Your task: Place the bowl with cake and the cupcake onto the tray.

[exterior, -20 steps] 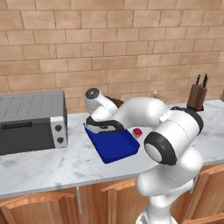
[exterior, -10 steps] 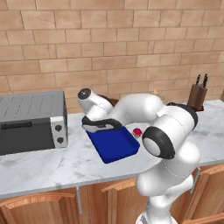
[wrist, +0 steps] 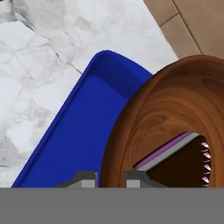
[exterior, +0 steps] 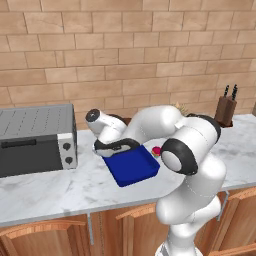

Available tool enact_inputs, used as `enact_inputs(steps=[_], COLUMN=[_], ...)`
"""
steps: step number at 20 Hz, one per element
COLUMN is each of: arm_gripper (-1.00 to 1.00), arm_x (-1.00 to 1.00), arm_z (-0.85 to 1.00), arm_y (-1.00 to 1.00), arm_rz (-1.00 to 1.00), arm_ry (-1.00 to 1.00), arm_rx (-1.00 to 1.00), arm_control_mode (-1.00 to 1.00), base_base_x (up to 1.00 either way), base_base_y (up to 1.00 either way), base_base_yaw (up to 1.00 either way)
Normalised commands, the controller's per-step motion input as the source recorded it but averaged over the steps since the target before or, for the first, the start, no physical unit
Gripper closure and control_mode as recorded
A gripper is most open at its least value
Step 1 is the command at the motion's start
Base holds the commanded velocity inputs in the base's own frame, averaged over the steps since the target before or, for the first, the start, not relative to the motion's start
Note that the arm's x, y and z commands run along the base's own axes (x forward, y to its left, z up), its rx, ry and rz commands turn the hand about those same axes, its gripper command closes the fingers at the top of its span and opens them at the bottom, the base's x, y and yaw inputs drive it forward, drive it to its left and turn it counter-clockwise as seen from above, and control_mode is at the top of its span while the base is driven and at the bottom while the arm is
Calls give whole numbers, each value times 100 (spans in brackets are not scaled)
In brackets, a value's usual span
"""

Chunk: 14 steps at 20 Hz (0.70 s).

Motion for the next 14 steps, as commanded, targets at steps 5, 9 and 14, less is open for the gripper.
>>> enact_inputs(steps=[5, 9, 14], arm_gripper=[100, -100, -100], arm_x=[6, 10, 2], arm_z=[-15, -16, -4], arm_y=[6, 11, 3], arm_rz=[0, 0, 0], arm_ry=[2, 2, 0], arm_rx=[0, 0, 0], arm_control_mode=[-100, -100, -100], base_base_x=[0, 0, 0], base_base_y=[0, 0, 0], base_base_yaw=[0, 0, 0])
